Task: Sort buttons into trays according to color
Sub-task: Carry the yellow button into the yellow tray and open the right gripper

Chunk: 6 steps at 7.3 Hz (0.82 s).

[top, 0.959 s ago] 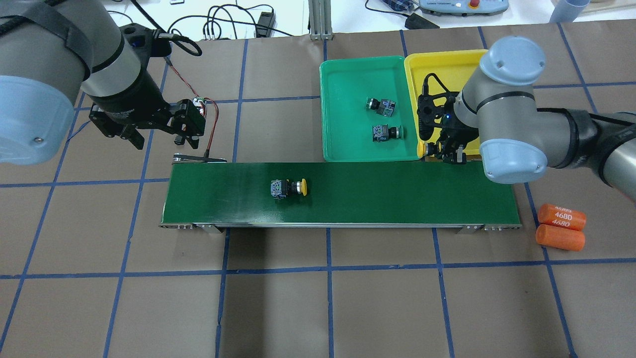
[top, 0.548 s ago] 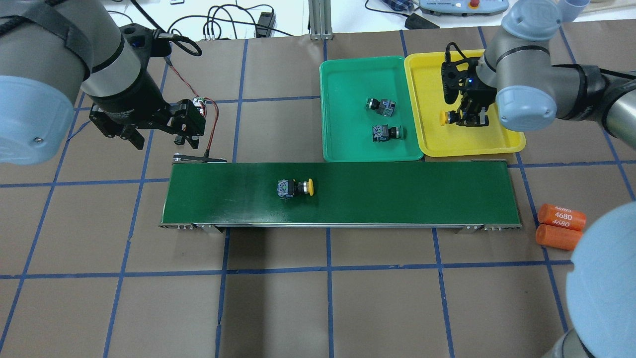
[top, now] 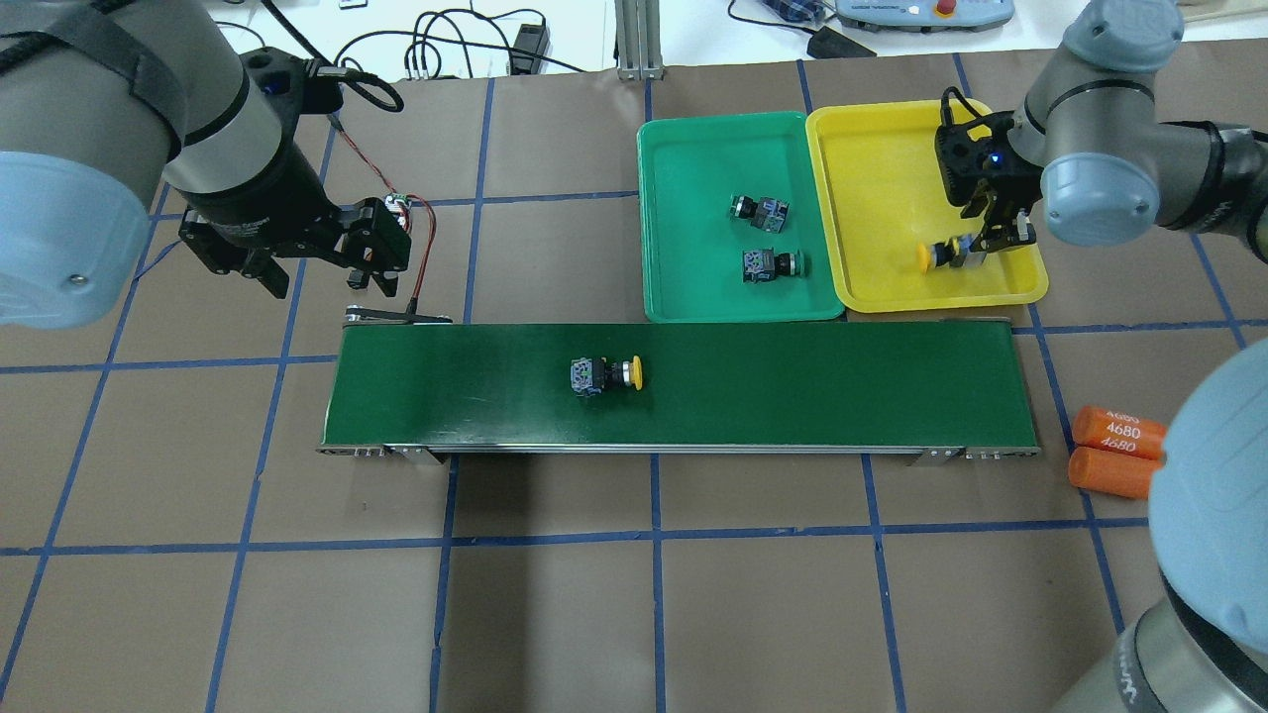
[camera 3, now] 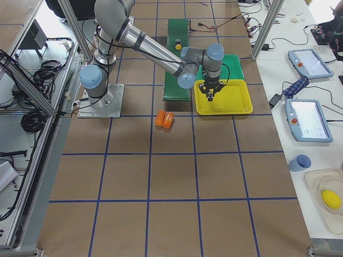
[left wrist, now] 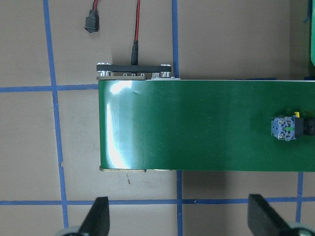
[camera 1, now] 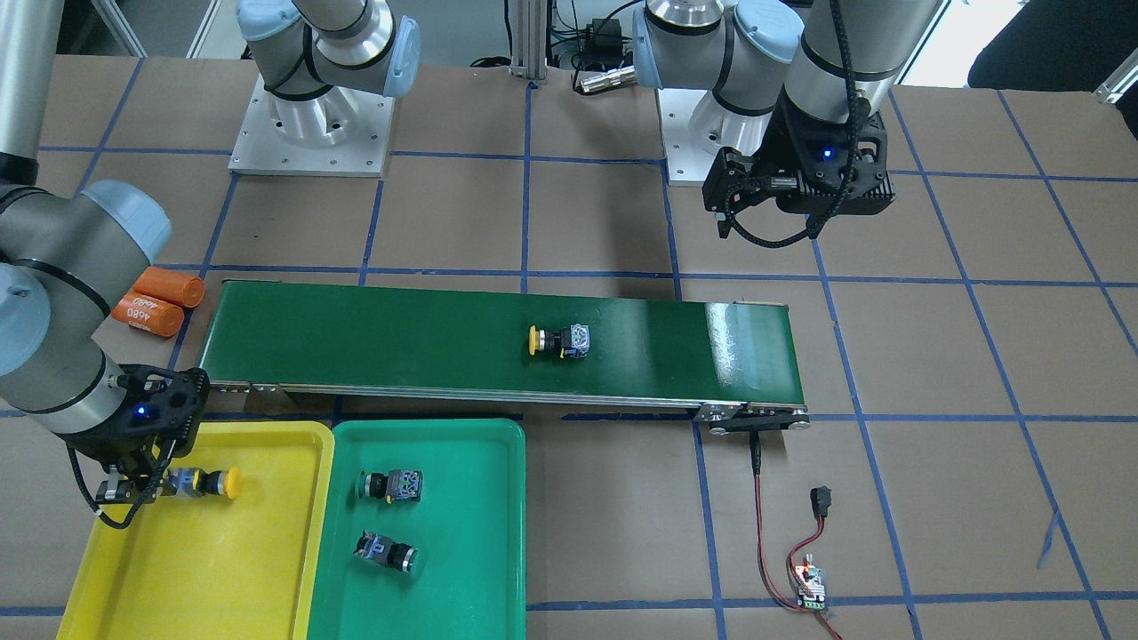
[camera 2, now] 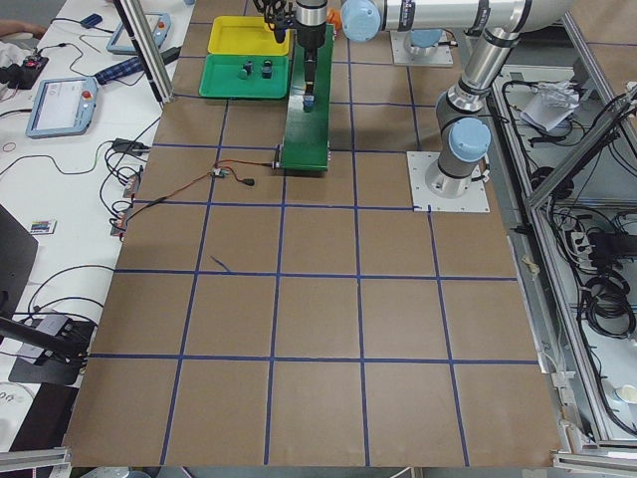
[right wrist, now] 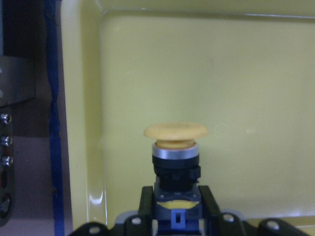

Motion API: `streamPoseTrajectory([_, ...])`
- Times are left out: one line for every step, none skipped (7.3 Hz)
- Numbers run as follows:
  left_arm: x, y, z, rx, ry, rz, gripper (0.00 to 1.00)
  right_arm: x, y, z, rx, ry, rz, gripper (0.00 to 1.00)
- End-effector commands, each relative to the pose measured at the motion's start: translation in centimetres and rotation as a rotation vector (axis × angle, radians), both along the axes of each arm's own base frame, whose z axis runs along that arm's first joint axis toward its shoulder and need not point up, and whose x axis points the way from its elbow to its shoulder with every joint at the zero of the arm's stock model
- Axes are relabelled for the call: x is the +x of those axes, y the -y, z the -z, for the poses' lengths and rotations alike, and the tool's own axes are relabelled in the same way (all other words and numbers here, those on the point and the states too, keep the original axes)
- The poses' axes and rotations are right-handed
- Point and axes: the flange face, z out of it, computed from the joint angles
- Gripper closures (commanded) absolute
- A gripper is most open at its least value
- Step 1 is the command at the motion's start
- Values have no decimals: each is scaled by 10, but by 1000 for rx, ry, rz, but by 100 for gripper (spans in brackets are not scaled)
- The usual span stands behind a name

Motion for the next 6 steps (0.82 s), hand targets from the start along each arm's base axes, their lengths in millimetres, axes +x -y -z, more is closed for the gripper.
streamPoseTrajectory([0, 0, 0, 0, -1, -1, 0, 2, -7, 2, 20, 8, 0, 11])
streamPoseTrajectory([0, -1, -2, -4, -1, -1, 0, 7, -19, -3, 23, 14, -1, 11])
streamPoseTrajectory([0, 0, 0, -1, -1, -3, 0, 17, -45, -16, 18, 17, -7, 11])
streamPoseTrajectory([0, 0, 0, -1, -1, -3, 0, 26, -75, -31, 6, 20, -11, 11])
streamPoseTrajectory([0, 0, 0, -1, -2, -3, 0, 36, -99, -27, 21, 29, -18, 11])
streamPoseTrajectory([0, -1, -2, -5, -2, -3, 0, 54, -118, -24, 34, 30, -39, 11])
